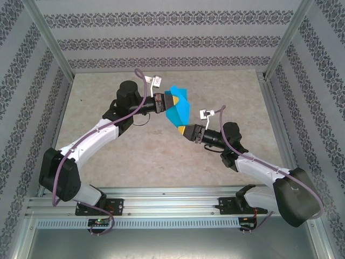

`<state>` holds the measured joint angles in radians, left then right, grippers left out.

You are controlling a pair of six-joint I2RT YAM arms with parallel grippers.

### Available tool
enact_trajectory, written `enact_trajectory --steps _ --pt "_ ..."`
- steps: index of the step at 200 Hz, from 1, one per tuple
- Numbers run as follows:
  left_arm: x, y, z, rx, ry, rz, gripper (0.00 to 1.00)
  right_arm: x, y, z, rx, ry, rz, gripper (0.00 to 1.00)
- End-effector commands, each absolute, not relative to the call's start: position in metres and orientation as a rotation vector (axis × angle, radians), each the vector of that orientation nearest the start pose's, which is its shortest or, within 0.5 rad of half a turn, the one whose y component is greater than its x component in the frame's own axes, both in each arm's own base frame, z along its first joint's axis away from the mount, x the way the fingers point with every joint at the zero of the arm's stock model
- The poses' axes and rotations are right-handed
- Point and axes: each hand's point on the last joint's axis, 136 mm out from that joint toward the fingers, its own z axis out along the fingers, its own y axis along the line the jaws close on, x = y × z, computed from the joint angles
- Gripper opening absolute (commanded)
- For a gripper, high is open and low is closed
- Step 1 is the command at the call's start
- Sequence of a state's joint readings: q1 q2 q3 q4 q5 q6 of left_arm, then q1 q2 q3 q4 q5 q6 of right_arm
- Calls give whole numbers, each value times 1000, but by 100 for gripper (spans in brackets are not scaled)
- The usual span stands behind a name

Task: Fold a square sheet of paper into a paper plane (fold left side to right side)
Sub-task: Turn over the paper at the center of the table.

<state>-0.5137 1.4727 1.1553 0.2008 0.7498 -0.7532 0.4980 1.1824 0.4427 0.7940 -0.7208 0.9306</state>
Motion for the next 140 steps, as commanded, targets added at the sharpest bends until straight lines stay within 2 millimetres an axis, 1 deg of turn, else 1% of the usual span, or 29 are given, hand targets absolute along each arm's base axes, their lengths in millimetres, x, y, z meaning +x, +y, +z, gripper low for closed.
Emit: enact_trajectory --steps 1,66,90,111,117,140 --pt "328 -323 336 422 1867 -1516 4 245 260 264 -333 1699 1629 41" --pt "334 -321 318 400 1929 -1459 4 244 257 260 -325 1720 1628 32" --pt "335 -320 312 397 1947 -1447 4 245 256 257 -324 1735 1621 26" --pt "336 -318 307 392 1957 -1433 11 246 256 252 -323 1760 1608 20" --pt "336 -317 307 392 1960 -1430 12 246 256 253 -330 1754 1605 18" --pt "339 -308 303 365 1971 -1404 20 248 255 238 -317 1833 1558 11"
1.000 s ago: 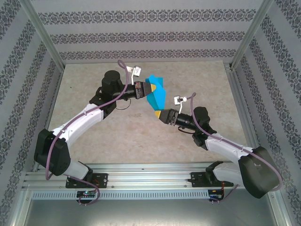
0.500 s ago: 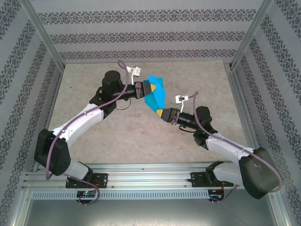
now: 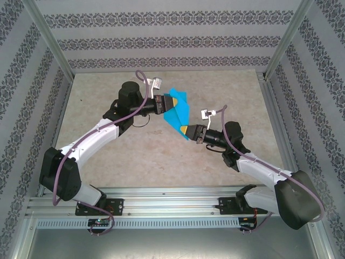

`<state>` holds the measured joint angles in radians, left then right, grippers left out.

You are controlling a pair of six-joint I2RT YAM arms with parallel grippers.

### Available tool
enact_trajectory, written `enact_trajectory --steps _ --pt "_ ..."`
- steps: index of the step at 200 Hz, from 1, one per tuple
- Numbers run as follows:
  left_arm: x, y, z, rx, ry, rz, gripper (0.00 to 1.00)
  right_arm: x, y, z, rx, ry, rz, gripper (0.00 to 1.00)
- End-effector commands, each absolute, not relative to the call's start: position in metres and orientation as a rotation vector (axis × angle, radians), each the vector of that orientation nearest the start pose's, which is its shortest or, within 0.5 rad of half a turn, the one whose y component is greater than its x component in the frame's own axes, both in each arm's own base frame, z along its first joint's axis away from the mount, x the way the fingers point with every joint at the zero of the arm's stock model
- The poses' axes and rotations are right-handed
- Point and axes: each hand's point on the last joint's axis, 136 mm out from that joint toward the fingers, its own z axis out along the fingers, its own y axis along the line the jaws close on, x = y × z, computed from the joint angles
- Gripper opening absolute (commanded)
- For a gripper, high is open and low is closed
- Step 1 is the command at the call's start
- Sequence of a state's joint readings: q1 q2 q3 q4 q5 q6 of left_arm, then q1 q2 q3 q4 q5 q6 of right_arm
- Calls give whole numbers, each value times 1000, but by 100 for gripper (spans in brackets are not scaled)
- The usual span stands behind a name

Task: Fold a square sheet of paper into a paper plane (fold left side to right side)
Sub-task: Turn over the paper at the center of the table.

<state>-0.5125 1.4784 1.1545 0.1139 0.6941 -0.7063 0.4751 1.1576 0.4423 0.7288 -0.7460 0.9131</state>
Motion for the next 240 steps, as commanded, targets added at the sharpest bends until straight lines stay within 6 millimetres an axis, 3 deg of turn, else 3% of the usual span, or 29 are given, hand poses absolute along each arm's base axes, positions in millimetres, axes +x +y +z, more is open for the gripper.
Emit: enact_trajectory --steps 1,24,44,69,94,121,170,200,225,240 --pt "339 -308 303 364 1972 -1404 21 248 255 238 -317 1835 1554 10" --pt "341 -287 303 324 1985 -1350 36 250 250 219 -326 1954 1417 1" --pt "343 -256 305 261 1994 -1248 46 248 242 195 -388 2110 1150 0" --pt "347 -201 298 99 2046 -1011 59 252 218 171 -470 2264 648 0" --pt "348 -130 270 -173 2145 -643 63 254 195 156 -584 2345 81 0" --pt "338 -82 246 -361 2170 -441 64 258 195 146 -722 2364 -375 0" --pt "327 -56 218 -442 2218 -332 65 271 219 116 -912 2329 -898 0" --pt "327 -52 202 -460 2248 -323 65 276 239 86 -1013 2300 -1057 0" --pt "329 -57 185 -453 2292 -374 65 266 259 66 -1094 2324 -1020 15" --pt "332 -69 175 -418 2320 -449 65 250 278 61 -1148 2363 -863 35"
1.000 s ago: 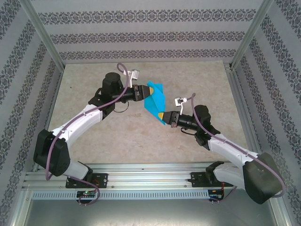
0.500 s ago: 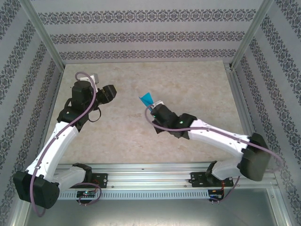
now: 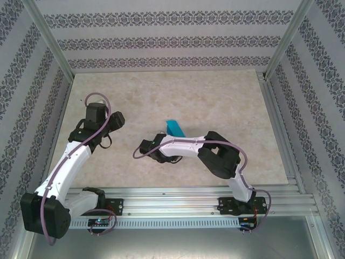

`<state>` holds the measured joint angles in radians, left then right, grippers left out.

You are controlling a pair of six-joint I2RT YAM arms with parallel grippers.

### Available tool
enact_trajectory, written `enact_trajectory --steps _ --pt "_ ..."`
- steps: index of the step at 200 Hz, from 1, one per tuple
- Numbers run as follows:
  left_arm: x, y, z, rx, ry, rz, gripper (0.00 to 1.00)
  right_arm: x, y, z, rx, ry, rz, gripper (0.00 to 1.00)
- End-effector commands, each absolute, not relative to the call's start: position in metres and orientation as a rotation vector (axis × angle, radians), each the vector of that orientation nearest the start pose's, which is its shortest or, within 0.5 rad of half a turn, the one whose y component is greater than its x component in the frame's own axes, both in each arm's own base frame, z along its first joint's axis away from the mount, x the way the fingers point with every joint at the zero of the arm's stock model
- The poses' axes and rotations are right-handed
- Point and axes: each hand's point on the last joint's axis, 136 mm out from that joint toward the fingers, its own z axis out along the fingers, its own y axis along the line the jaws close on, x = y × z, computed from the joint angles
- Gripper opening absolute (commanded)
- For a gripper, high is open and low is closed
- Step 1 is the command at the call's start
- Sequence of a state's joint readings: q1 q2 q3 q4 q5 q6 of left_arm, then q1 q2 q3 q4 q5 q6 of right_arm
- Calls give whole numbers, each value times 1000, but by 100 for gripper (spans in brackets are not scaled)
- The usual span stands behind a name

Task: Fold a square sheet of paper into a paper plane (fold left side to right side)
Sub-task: Turn over the paper at the center of the table, then pick up the paper from the center of the table.

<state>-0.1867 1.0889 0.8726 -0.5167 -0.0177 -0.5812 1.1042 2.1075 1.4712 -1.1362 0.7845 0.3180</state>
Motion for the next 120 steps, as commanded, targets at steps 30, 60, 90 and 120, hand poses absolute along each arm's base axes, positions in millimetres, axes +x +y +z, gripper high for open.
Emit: enact_trajectory --steps 30,60,90,120 --pt "337 -107 159 -299 2365 -686 63 222 294 80 -1128 2446 -492 62" --pt "340 -152 146 -211 2371 -982 63 225 274 124 -962 2443 -302 71" --pt "340 -202 127 -127 2410 -1137 63 246 252 154 -712 2408 -10 77" --pt "345 -247 103 -70 2471 -1206 63 269 235 167 -458 2330 380 79"
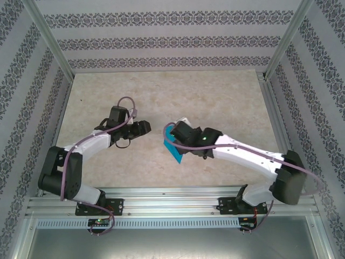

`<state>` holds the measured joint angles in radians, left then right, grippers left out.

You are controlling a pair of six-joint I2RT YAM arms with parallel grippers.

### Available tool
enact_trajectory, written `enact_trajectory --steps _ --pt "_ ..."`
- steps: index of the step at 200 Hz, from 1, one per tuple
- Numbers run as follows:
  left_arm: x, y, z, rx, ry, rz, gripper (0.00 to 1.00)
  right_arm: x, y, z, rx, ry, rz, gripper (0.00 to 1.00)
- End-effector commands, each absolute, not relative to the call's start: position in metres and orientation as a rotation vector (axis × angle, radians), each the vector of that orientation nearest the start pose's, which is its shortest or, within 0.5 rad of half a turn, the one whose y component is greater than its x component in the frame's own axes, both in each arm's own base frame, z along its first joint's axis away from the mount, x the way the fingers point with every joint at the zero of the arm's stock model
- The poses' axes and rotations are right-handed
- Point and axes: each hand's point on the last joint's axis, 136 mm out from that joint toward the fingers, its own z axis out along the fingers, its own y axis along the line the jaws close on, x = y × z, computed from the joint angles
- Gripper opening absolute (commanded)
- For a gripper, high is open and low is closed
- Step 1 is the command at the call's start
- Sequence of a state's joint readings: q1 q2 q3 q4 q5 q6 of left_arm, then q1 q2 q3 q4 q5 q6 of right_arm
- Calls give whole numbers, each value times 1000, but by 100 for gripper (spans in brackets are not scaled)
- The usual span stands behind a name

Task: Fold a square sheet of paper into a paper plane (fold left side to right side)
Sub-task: Pick up the paper from the center of the table, then place the paper at the center of the table.

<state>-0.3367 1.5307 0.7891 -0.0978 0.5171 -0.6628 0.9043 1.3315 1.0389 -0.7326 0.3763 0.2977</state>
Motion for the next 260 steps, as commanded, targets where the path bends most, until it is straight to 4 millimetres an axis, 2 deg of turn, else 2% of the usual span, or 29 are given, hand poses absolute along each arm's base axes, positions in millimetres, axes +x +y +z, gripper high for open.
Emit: enact_trajectory --steps 1,20,50,68,97,140,175,211,235,260 --pt "345 -248 102 -69 2473 -1207 63 269 235 166 -452 2330 391 79" --pt "350 -272 92 -24 2497 -1235 62 277 221 169 -327 2264 560 80" --pt "362 -292 76 -1 2527 -1255 57 279 206 153 -260 2258 760 79" --pt "367 -297 70 6 2531 -1276 46 277 204 146 -269 2252 913 74" --pt "364 -296 66 53 2538 -1262 22 281 200 134 -307 2278 980 66" --pt "356 -291 78 148 2470 -1357 3 293 215 117 -378 2314 1091 59" --pt "341 -296 98 332 2383 -1471 0 301 235 107 -439 2317 1240 59" --pt "329 -300 116 456 2307 -1571 0 309 238 94 -476 2354 1300 65" --pt "323 -300 119 496 2296 -1581 0 314 237 87 -477 2368 1329 64" --pt "322 -300 120 506 2296 -1582 0 310 242 88 -502 2358 1399 60"
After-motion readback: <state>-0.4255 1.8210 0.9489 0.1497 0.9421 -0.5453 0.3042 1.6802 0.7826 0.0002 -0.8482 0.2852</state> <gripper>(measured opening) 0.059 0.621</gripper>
